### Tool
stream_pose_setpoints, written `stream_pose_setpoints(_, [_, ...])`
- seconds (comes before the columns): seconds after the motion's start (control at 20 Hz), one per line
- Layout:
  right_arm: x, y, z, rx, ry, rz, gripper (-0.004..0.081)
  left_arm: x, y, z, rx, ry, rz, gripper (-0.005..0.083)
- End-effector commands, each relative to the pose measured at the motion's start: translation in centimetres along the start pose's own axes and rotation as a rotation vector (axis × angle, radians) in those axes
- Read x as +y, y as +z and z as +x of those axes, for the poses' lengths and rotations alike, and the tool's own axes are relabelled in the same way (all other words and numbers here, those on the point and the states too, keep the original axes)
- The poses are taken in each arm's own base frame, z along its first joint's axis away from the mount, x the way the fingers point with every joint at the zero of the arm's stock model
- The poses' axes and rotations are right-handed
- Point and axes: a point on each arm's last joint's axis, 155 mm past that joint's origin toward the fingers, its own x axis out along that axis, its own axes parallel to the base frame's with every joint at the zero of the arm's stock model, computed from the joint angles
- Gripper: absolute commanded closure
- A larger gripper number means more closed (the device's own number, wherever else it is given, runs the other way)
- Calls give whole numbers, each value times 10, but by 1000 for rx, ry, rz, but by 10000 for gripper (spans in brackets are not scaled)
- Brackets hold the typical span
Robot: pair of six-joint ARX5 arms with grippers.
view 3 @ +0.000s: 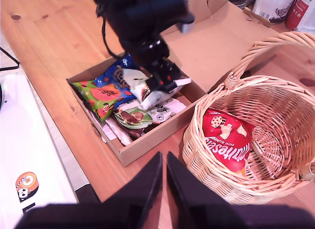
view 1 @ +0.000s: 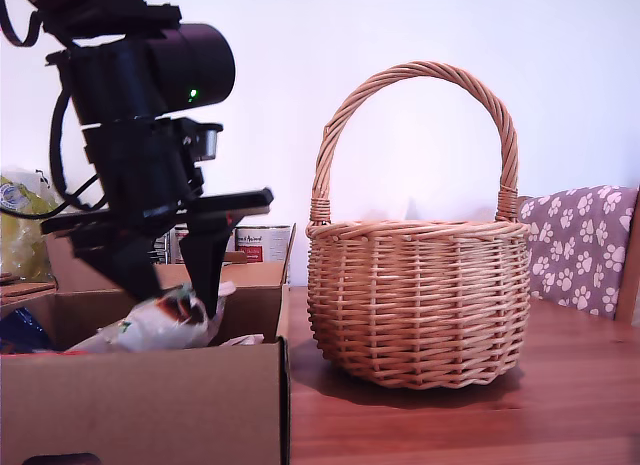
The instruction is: Move the bags of Easter eggs from the cardboard box on the left into the woven basket on the right side.
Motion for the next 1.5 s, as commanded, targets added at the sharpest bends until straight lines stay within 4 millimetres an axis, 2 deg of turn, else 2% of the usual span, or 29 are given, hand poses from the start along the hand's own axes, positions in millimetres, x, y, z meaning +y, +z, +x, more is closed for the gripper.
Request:
stream_pose_setpoints(0.0, [1, 3, -1, -7, 4, -6, 783, -2, 0, 1, 22, 2, 26, 592])
stream_pose_setpoints(0.3, [-7, 5, -2, -14, -38, -10, 783, -9, 5, -33, 44, -27, 60, 593])
stream_pose_setpoints(0.45, [-16, 11, -7, -39, -91, -15, 783, -16, 16, -59, -24, -68, 81, 594])
stream_pose_setpoints(0.7, [-35, 23, -25, -114, -201, 25, 783, -43, 24, -111, -120, -248, 113, 594])
stream_pose_setpoints(0.85, [-39, 23, -36, -137, -236, 34, 783, -71, 32, -138, -194, -382, 146, 594])
stream_pose_setpoints(1.0, [-40, 22, -43, -149, -250, 37, 783, -114, 44, -163, -283, -555, 209, 593])
stream_pose_setpoints(1.15, [-42, 17, -45, -133, -263, 42, 783, -154, 52, -178, -368, -673, 276, 593])
stream_pose_setpoints(1.3, [-41, 14, -44, -120, -260, 47, 783, -181, 54, -174, -393, -728, 289, 593])
stream_pose_setpoints(1.45, [-40, 11, -43, -109, -257, 49, 783, -203, 57, -158, -410, -755, 310, 593])
